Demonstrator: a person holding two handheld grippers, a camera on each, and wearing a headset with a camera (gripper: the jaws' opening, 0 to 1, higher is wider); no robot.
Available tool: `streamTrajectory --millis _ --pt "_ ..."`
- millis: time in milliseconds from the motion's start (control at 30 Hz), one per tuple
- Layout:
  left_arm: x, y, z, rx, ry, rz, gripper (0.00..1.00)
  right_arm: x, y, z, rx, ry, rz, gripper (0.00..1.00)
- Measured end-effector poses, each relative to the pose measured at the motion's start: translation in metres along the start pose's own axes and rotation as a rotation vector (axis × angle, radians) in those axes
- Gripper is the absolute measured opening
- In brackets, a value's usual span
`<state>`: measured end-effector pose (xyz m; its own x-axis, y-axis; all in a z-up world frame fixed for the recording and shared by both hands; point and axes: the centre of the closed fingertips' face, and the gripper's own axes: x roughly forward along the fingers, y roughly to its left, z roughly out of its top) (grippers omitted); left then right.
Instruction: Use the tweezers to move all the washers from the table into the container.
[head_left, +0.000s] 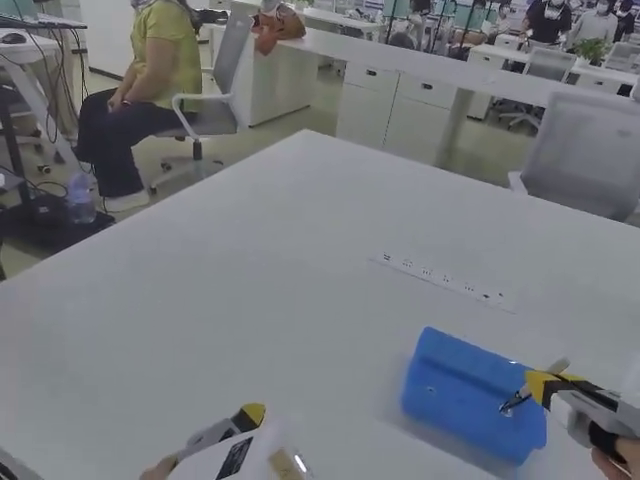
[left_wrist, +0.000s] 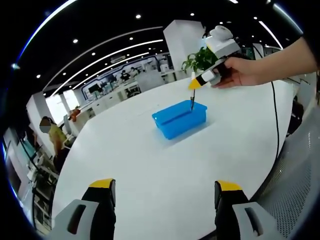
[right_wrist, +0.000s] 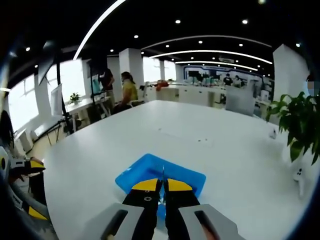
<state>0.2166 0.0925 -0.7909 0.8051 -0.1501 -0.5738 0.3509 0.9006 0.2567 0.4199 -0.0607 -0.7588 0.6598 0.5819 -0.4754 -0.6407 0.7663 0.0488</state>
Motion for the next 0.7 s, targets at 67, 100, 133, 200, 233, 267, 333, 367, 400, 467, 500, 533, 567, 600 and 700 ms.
streamTrajectory --millis 67,100,133,200,233,267,333,367,400,467,500,533,567,600,700 --pt "0.0 0.0 -0.001 -0.006 0.004 -0.002 0.83 0.006 -0.001 -0.004 0.007 0.012 0.001 0.0" --pt "0.001 0.0 -0.001 -0.008 0.007 -0.002 0.83 0.008 -0.002 -0.005 0.008 0.015 -0.001 0.0" --pt "0.001 0.0 -0.002 -0.008 0.009 -0.002 0.83 0.01 -0.003 -0.007 0.009 0.019 -0.002 0.0" --pt "0.001 -0.001 -0.002 -0.004 0.015 -0.006 0.83 0.015 -0.005 -0.01 0.025 0.024 -0.004 0.0" --pt "0.002 -0.002 -0.003 -0.002 0.02 -0.01 0.83 0.017 -0.007 -0.012 0.047 0.021 -0.006 0.0" --pt "0.002 -0.003 -0.004 -0.001 0.024 -0.015 0.83 0.019 -0.008 -0.013 0.059 0.021 -0.008 0.0" --pt "0.003 -0.004 -0.005 0.003 0.033 -0.021 0.83 0.023 -0.01 -0.015 0.069 0.028 -0.007 0.0" --pt "0.003 -0.005 -0.005 0.004 0.032 -0.022 0.83 0.025 -0.011 -0.016 0.071 0.03 -0.008 0.0" --pt "0.003 -0.005 -0.005 0.004 0.033 -0.025 0.83 0.026 -0.011 -0.017 0.072 0.029 -0.008 0.0" --pt "0.003 -0.006 -0.005 0.0 0.037 -0.028 0.83 0.03 -0.013 -0.018 0.075 0.037 -0.005 0.0" --pt "0.003 -0.006 -0.005 -0.004 0.035 -0.03 0.83 0.031 -0.014 -0.019 0.076 0.038 -0.005 0.0" --pt "0.003 -0.006 -0.004 -0.011 0.03 -0.032 0.83 0.033 -0.014 -0.019 0.077 0.039 -0.004 0.0" --pt "0.003 -0.006 -0.004 -0.014 0.03 -0.034 0.82 0.034 -0.015 -0.02 0.076 0.044 -0.002 0.0" --pt "0.003 -0.006 -0.004 -0.022 0.03 -0.039 0.8 0.035 -0.015 -0.021 0.075 0.046 -0.001 0.0" --pt "0.002 -0.008 -0.003 -0.03 0.025 -0.049 0.79 0.037 -0.013 -0.024 0.081 0.058 0.01 0.0"
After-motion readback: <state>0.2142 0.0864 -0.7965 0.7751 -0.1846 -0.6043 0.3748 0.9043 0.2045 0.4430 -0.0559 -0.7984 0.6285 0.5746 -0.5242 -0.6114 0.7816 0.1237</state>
